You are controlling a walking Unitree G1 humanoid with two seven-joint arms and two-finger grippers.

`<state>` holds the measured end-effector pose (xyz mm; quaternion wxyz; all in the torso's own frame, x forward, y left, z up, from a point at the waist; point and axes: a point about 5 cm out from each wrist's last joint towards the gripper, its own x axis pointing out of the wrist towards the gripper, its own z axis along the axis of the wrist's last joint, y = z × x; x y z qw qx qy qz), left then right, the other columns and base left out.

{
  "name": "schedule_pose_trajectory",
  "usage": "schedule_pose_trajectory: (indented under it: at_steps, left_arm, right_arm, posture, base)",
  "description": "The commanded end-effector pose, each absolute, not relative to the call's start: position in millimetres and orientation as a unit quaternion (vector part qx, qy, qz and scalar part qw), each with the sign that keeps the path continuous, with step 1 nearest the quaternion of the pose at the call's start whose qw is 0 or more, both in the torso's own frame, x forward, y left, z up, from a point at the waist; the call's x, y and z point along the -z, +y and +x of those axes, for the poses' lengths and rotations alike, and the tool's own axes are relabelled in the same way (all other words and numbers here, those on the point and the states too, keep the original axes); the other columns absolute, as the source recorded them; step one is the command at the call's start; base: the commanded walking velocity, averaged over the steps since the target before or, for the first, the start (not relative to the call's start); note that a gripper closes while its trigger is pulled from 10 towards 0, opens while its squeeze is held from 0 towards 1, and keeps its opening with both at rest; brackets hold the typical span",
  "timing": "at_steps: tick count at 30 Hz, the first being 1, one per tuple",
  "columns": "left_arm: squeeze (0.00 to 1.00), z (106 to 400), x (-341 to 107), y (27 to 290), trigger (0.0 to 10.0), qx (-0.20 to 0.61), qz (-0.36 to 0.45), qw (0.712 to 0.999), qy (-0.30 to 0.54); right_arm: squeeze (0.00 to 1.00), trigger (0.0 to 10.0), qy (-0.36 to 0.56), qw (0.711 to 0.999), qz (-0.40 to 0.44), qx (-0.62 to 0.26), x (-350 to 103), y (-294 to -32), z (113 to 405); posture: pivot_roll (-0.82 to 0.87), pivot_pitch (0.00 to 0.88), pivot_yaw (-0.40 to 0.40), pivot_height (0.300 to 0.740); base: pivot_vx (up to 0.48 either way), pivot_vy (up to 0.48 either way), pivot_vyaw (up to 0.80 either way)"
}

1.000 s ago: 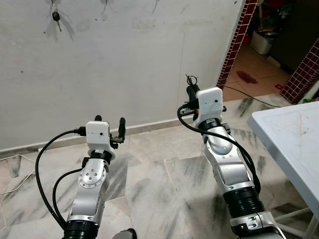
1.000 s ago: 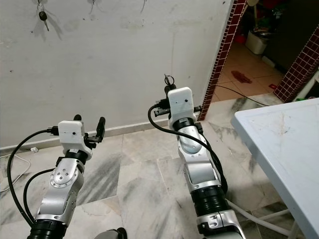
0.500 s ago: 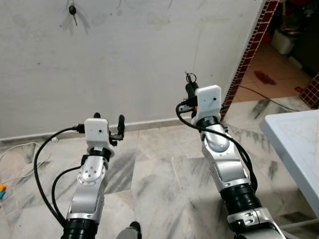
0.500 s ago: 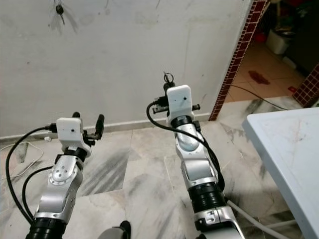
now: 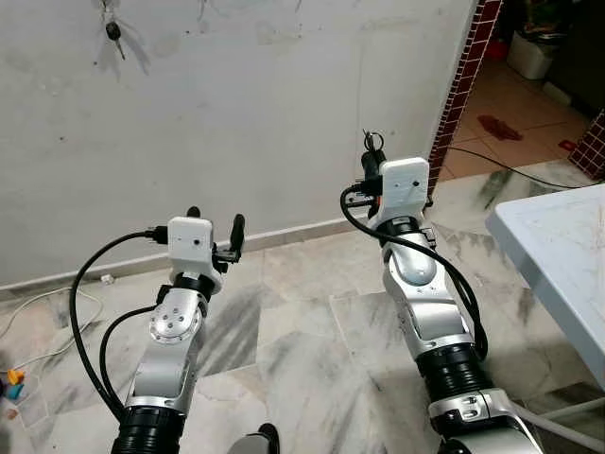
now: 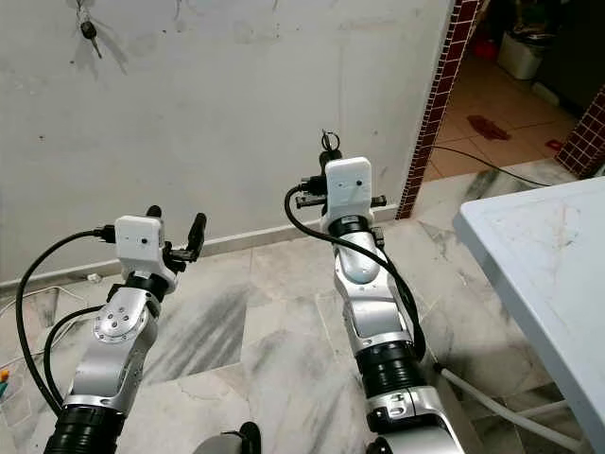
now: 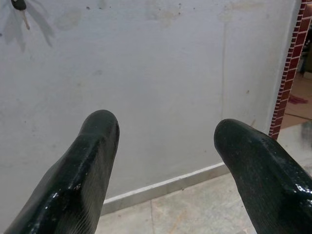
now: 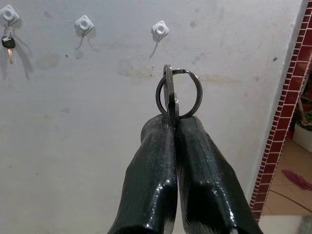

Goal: Hang keys on a hook

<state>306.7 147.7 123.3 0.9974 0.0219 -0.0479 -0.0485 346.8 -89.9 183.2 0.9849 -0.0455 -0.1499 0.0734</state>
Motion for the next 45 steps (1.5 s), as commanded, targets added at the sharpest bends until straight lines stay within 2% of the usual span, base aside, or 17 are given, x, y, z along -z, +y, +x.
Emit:
schedule_pose_trajectory:
  at_steps: [1, 24, 25, 45]
  left_arm:
    - [0.0, 307.6, -123.1, 150.9, 10.0, 0.047, 0.022, 0.998, -0.043]
    - [0.0, 308.3, -123.7, 150.3, 10.0, 0.052, 0.024, 0.997, -0.042]
    - [0.0, 310.9, -120.7, 141.0, 10.0, 0.044, 0.006, 0.998, -0.044]
    - [0.0, 312.4, -121.5, 140.9, 10.0, 0.029, -0.004, 0.998, -0.056]
  right_arm:
    - [0.0, 10.0, -0.154, 0.984, -0.04, -0.075, -184.2, -87.1, 346.1]
    - [0.0, 10.0, -0.154, 0.985, -0.038, -0.071, -183.1, -87.7, 346.2]
    - [0.0, 10.0, -0.161, 0.981, -0.059, -0.094, -187.2, -85.2, 347.9]
    - [0.0, 10.0, -0.159, 0.978, -0.078, -0.115, -186.1, -84.6, 347.7]
  posture:
    - [0.05, 0.126, 0.094, 0.74]
    - [0.05, 0.126, 0.098, 0.74]
    - [0.01, 0.126, -0.002, 0.74]
    - [0.01, 0.128, -0.006, 0.74]
  base:
    - [0.0, 0.0, 0.0]
    - [0.0, 0.0, 0.0]
    - [0.0, 0.0, 0.0]
    - [0.0, 0.0, 0.0]
